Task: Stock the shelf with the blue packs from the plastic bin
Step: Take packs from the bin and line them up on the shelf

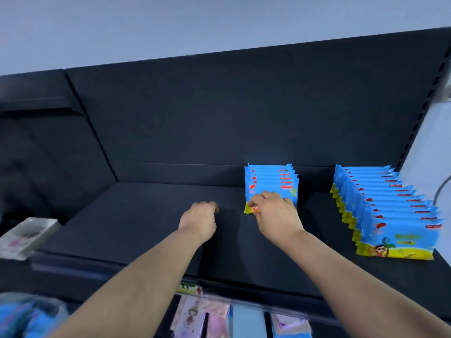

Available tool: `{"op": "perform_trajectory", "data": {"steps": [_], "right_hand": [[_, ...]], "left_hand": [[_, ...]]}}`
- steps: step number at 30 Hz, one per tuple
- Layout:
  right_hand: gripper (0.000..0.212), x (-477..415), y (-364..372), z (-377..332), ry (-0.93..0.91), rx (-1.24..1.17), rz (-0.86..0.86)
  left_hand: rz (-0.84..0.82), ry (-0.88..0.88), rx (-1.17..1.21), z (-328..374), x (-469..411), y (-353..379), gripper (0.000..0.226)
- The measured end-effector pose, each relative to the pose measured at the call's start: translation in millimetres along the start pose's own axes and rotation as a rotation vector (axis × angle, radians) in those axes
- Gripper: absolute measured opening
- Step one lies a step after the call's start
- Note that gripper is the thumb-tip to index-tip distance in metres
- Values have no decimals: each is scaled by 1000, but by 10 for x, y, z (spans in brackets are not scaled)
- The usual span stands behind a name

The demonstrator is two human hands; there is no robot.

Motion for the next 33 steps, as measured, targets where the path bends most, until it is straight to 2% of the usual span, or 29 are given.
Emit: {"op": "perform_trajectory", "data": {"steps": [7,13,17,23,28,33], "right_hand": [[26,151,173,-1164,-241,-184,-43],[23,455,304,-2434,-444,-302,-82],[22,724,488,-3151,-519,-330,-134],[22,1231,857,-4244,-543,-351,-232],[25,1684,1248,-5032,-558,-362,-346],[25,2112,1623,-5535,-619,-350,-504]], "left_hand": [[170,-201,-68,-861,855,-535,41],[177,-386,-127,-1962,1751,-928,38],[87,-536,-134,-2689,2400,-978,41],[-205,-715,-138,-3899,3579,-765,40],[-204,-807,-200,-4642,4253,-869,39],[-214,-934,-172,-5126,4712,-780,41]]}}
Point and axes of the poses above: each hand's wrist, its own x-axis away from the middle knuckle, its own y-axis out of the palm, z = x × y, the point moved 7 cm from there along -x, towards the middle knuckle, and after that the axes turned 10 degrees about z, right-handed, at the moved point
